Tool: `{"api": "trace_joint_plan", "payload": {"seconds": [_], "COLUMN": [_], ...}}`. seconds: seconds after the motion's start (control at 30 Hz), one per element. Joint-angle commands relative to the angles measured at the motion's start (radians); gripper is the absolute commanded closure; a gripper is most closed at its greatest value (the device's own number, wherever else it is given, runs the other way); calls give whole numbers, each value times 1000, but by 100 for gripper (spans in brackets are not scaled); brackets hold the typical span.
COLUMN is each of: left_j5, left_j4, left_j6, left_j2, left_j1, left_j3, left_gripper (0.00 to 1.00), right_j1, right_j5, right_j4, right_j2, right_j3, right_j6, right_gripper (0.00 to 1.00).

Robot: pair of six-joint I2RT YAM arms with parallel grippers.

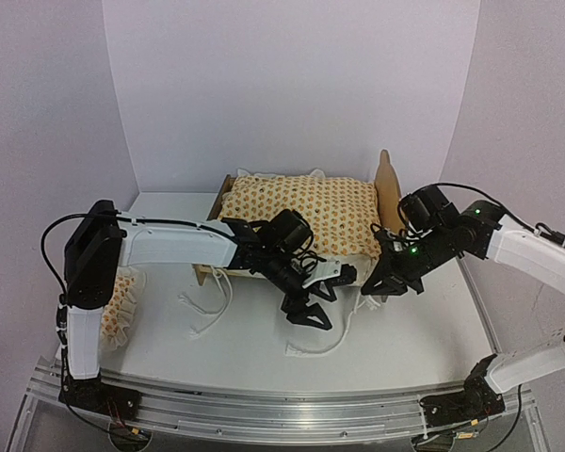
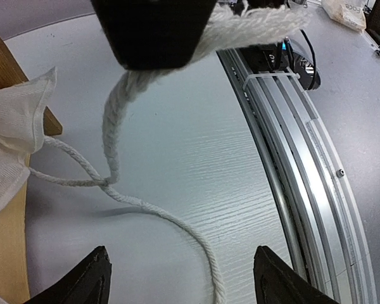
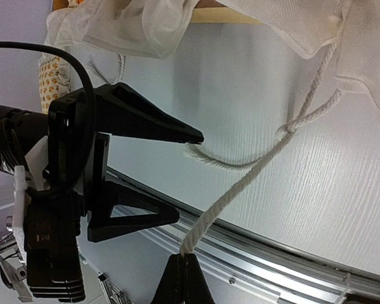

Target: Set up the pet bed

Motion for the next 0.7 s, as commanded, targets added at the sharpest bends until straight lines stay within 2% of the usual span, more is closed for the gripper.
{"api": "trace_joint_plan", "payload": {"seconds": [0.0,0.17,0.4,0.47,0.53,0.57,0.63,0.67], "left_j5": [71,121,165,165,153,144,108,102], "left_j4": [81,272,348,360,372,373,371,370], "left_j6": [84,-28,-64,-74,-90,-98,-124,-142], "left_j2": [-45,37,59,65,69,71,70,69], "left_j1": [11,10,9,8,8,8,12,19], "left_j3": [63,84,78,77,84,88,91,87], "left_gripper": [24,29,44,55,77,92,100,100], "right_j1": [-4,-5,-4,-4,-5,-4,-5,-4], "right_j5": [-27,-43,-39,-49,-54,-56,-52,-43], "right_j4": [96,117,137,140,140,139,138,136], "right_j2": [1,17,-2,4,10,11,7,-1], "right_j3": [-5,-2,-14,-12,-9,-8,-5,-6], "right_j6": [6,-7,-4,-8,-10,-13,-29,-44], "right_gripper": [100,100,100,100,100,100,92,82]}}
